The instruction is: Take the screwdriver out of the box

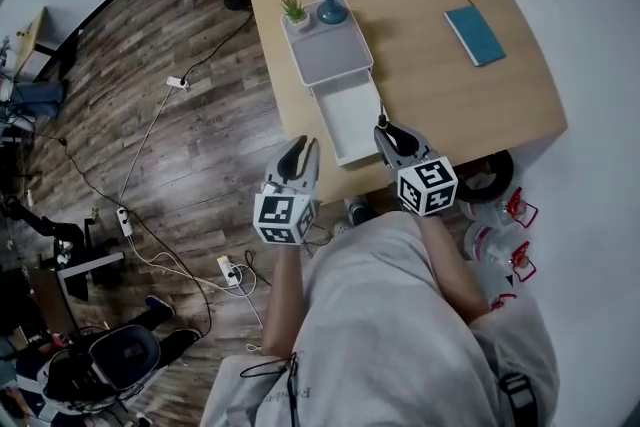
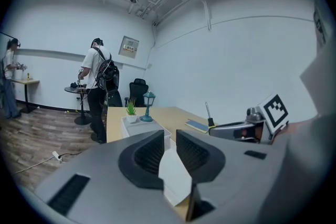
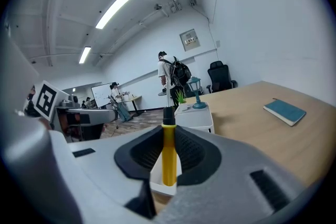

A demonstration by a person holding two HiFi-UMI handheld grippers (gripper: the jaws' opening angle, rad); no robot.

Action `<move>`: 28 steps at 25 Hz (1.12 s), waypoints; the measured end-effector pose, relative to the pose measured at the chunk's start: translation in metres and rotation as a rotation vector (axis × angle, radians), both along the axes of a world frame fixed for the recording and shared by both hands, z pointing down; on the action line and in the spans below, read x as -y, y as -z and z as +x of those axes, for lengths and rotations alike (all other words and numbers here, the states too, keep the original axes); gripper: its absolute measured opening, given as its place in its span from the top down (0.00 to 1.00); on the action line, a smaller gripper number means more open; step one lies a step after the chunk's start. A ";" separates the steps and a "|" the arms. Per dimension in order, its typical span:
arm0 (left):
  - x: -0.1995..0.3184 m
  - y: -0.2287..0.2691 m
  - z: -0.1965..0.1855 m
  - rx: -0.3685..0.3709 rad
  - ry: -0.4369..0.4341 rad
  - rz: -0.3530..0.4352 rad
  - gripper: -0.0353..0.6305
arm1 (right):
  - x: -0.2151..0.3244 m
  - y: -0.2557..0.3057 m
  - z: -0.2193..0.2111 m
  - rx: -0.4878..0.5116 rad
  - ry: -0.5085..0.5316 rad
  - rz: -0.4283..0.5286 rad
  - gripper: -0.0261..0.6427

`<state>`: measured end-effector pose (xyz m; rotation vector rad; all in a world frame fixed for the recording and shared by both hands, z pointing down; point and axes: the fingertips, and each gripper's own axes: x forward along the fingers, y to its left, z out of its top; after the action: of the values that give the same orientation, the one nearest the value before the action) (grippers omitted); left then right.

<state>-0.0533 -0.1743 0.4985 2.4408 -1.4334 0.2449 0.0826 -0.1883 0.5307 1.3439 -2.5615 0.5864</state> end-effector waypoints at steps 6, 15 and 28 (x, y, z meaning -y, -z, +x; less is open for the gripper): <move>-0.015 -0.006 -0.003 -0.018 0.007 -0.028 0.94 | -0.014 0.008 -0.013 -0.021 0.046 0.088 0.85; -0.019 -0.011 0.002 -0.017 0.008 -0.037 0.94 | -0.018 0.012 -0.018 -0.017 0.075 0.103 0.85; -0.012 -0.010 0.010 0.009 -0.020 -0.034 0.94 | -0.003 0.010 -0.027 0.045 0.084 0.076 0.85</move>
<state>-0.0437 -0.1622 0.5081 2.4309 -1.3975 0.2823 0.0553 -0.1849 0.5205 1.2530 -2.6869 0.5149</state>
